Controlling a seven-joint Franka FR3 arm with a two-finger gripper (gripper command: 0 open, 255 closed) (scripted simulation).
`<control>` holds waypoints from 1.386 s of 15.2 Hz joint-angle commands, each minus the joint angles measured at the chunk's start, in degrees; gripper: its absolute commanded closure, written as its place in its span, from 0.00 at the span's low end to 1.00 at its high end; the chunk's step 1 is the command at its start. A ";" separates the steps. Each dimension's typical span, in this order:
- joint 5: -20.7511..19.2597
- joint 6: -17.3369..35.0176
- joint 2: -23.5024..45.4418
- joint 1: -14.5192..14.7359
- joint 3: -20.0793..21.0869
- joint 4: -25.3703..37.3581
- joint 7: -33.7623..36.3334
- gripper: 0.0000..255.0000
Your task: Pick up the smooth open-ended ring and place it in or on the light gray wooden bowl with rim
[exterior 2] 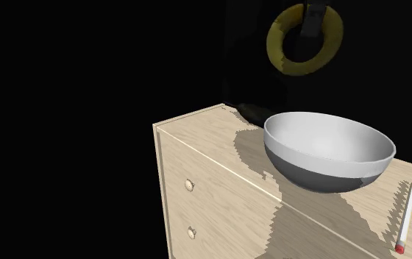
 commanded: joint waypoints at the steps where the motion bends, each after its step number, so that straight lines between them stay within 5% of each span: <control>1: -1.00 -0.42 -2.32 -0.88 -0.89 -1.80 -1.88 1.00; 21: -3.24 13.31 -7.07 -1.64 -1.35 -19.77 -3.89 1.00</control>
